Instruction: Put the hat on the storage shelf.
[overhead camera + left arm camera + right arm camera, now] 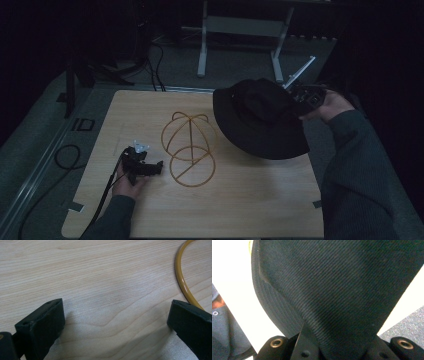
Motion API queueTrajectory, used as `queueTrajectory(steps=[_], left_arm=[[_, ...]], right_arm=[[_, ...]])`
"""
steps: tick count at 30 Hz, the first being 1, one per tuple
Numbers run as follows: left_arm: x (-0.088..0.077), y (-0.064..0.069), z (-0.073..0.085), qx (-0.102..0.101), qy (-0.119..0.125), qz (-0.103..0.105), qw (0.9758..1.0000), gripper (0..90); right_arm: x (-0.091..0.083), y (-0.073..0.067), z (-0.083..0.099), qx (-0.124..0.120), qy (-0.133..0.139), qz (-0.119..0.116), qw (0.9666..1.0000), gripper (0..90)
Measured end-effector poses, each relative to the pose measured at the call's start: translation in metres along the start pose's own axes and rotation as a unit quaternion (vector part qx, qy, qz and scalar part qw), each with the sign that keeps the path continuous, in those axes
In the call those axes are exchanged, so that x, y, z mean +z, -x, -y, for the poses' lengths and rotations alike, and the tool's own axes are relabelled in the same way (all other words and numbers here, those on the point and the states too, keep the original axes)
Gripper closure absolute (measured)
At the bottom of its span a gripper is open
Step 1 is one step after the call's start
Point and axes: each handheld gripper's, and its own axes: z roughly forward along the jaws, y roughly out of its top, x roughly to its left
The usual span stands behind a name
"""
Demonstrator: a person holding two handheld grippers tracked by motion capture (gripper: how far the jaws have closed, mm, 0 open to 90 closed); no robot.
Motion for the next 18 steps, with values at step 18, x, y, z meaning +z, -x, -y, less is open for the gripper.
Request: queueTrajectory(steps=[18], left_arm=[[0.000, 0.000, 0.000, -0.001, 0.001, 0.000, 1.0000, 1.6]], right_arm=[[-0.018, -0.006, -0.005, -0.020, 0.031, -0.007, 0.9993, 86.3]])
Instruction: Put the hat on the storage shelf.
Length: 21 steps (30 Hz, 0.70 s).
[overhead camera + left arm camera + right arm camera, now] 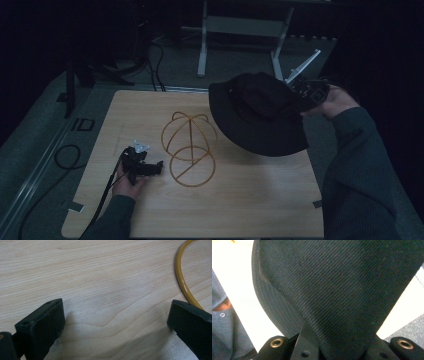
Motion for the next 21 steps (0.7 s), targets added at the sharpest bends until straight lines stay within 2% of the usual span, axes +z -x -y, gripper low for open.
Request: queueTrajectory(steps=[21], left_arm=[[0.000, 0.000, 0.000, 0.000, 0.000, 0.000, 1.0000, 1.5]], right_arm=[[-0.013, -0.008, -0.011, -0.025, 0.027, -0.013, 0.9992, 86.3]])
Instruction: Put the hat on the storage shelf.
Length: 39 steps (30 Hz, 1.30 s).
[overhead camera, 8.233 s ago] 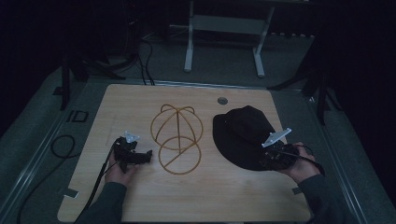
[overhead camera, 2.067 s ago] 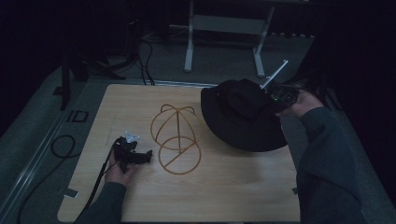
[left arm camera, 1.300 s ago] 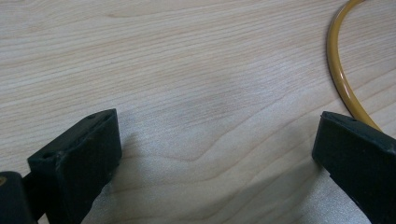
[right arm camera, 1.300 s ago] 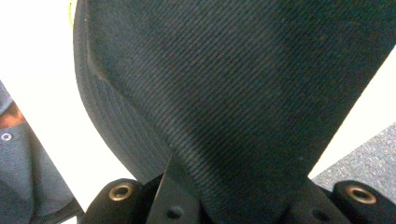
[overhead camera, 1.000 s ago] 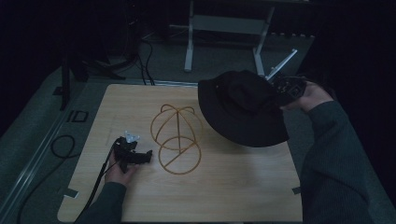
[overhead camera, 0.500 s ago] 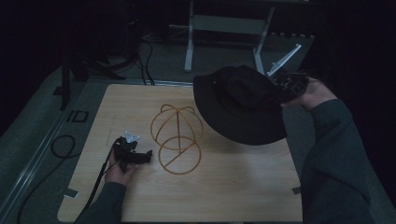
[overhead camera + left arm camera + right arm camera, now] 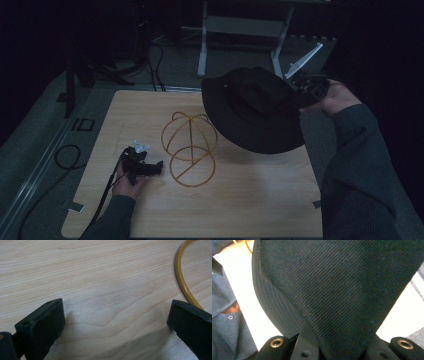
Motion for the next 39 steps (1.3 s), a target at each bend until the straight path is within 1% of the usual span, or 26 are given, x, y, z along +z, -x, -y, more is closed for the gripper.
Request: queueTrajectory(steps=[9, 12, 17, 24, 39], left_arm=[[0.000, 0.000, 0.000, 0.000, 0.000, 0.000, 1.0000, 1.5], [0.000, 0.000, 0.000, 0.000, 0.000, 0.000, 1.0000, 1.5], [0.000, 0.000, 0.000, 0.001, 0.000, 0.000, 1.0000, 1.5], [0.000, 0.000, 0.000, 0.001, 0.000, 0.000, 1.0000, 1.5], [0.000, 0.000, 0.000, 0.000, 0.001, 0.000, 1.0000, 1.5]], right_arm=[[-0.003, -0.004, -0.005, -0.014, 0.008, -0.005, 0.9999, 86.3], [-0.003, -0.005, -0.006, -0.020, 0.014, -0.015, 0.9996, 86.3], [-0.004, -0.010, -0.011, -0.032, 0.022, -0.022, 0.9990, 86.3], [-0.004, -0.014, -0.016, -0.042, 0.026, -0.024, 0.9985, 86.3], [0.009, -0.021, -0.029, -0.064, 0.027, -0.041, 0.9968, 86.3]])
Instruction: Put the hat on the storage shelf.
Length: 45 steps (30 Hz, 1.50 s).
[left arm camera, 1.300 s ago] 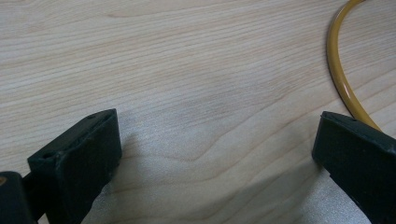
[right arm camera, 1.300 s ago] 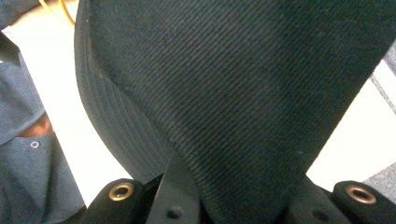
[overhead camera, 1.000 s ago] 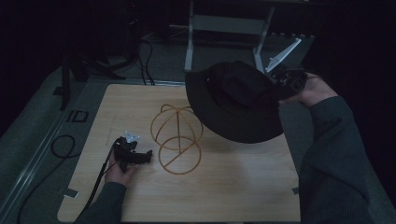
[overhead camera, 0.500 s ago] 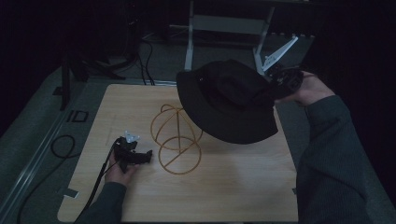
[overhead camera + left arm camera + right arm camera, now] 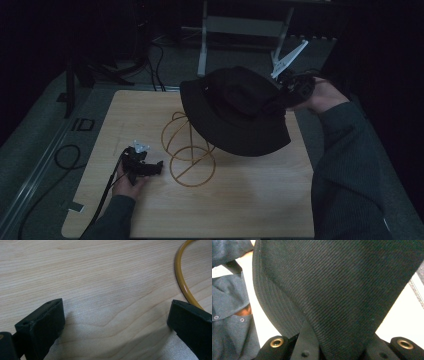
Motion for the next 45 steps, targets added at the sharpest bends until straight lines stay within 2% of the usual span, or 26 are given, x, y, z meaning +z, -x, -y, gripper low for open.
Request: queueTrajectory(steps=[16, 28, 45], left_arm=[[0.000, 0.000, 0.000, 0.000, 0.000, 0.001, 1.0000, 1.5], [0.000, 0.000, 0.000, 0.000, 0.001, 0.000, 1.0000, 1.6], [0.000, 0.000, 0.000, 0.001, 0.001, 0.000, 1.0000, 1.5]], right_arm=[[0.015, -0.005, -0.020, -0.017, -0.004, -0.012, 0.9998, 86.1], [0.024, -0.014, -0.041, -0.043, -0.003, -0.023, 0.9988, 86.0], [0.051, -0.026, -0.067, -0.064, -0.035, -0.040, 0.9966, 85.0]])
